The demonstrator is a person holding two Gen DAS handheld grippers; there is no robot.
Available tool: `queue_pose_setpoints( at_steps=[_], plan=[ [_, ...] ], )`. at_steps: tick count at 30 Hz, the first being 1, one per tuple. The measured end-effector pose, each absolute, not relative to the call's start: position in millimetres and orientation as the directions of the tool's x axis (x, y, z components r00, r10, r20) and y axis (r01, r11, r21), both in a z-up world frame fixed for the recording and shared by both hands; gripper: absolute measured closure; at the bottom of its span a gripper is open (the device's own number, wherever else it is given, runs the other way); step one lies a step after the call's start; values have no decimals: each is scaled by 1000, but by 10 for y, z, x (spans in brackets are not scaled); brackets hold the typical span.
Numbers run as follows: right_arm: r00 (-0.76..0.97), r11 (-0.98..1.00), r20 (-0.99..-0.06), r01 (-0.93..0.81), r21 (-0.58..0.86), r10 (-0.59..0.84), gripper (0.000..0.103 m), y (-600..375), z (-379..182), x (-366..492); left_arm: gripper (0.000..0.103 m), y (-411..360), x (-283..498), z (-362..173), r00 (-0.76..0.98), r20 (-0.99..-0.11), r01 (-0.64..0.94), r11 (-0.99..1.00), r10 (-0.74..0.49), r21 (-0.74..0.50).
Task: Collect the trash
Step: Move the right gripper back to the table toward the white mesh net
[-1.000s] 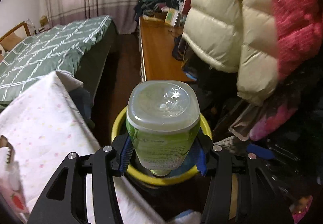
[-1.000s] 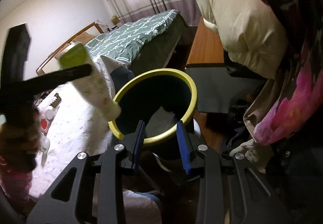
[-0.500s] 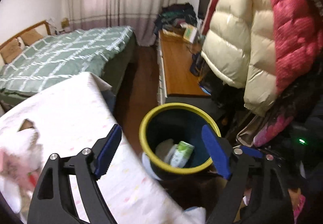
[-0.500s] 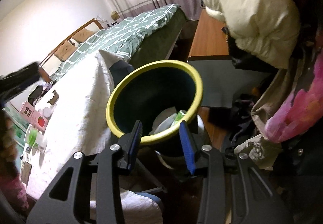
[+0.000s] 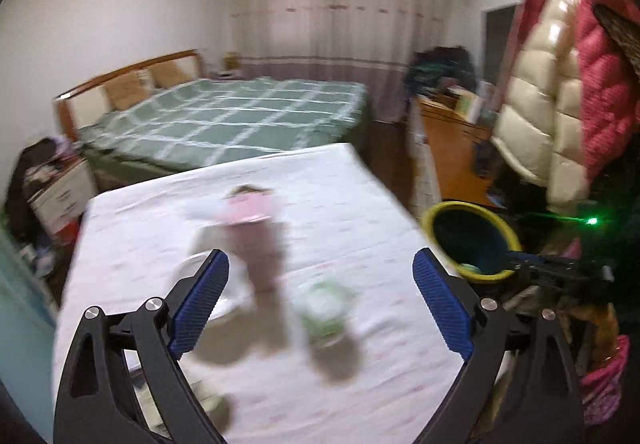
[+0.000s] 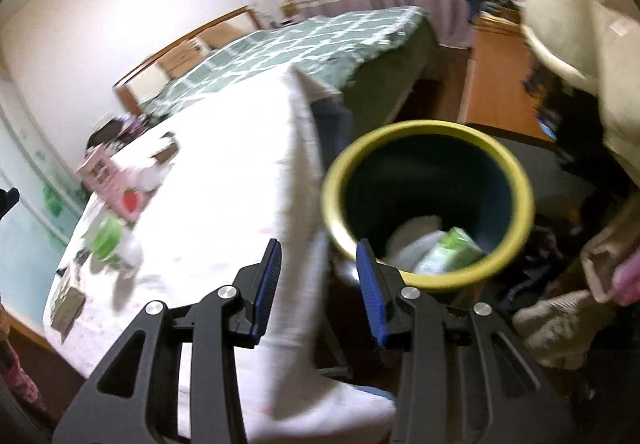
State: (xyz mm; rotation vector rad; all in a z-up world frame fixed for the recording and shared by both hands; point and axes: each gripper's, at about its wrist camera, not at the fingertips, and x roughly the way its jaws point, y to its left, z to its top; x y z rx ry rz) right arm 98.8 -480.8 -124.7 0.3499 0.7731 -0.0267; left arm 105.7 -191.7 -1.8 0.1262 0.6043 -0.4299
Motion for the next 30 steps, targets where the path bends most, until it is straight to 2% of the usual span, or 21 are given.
queue_pose_setpoints(
  at_steps=[9,16,22,27,30],
  plan=[
    [702,950,-656,-102,294,278,62,-3630,-974,1468,11,-747,965,-153,785,-573,236,969,-235,-74],
    [710,935,-610,-235,267,352,55,-2871,-652,1896,11,-461,943,-243,789,-578,190,977,-211,-98],
    [704,931,-611,-240,275,362,55,-2743,-604,2366,11,-446,944,-284,783,-586,184,978,-208,-102],
    [660,901,-635,-161,403,402,55,-3116,-630,3035,11,-477,1009,-331,773,-601,177,979,-204,-105],
    [620,894,-671,-117,433,406,55,-3207,-727,3368,11,-485,1053,-369,769,-607,169,980,-199,-106]
  ],
)
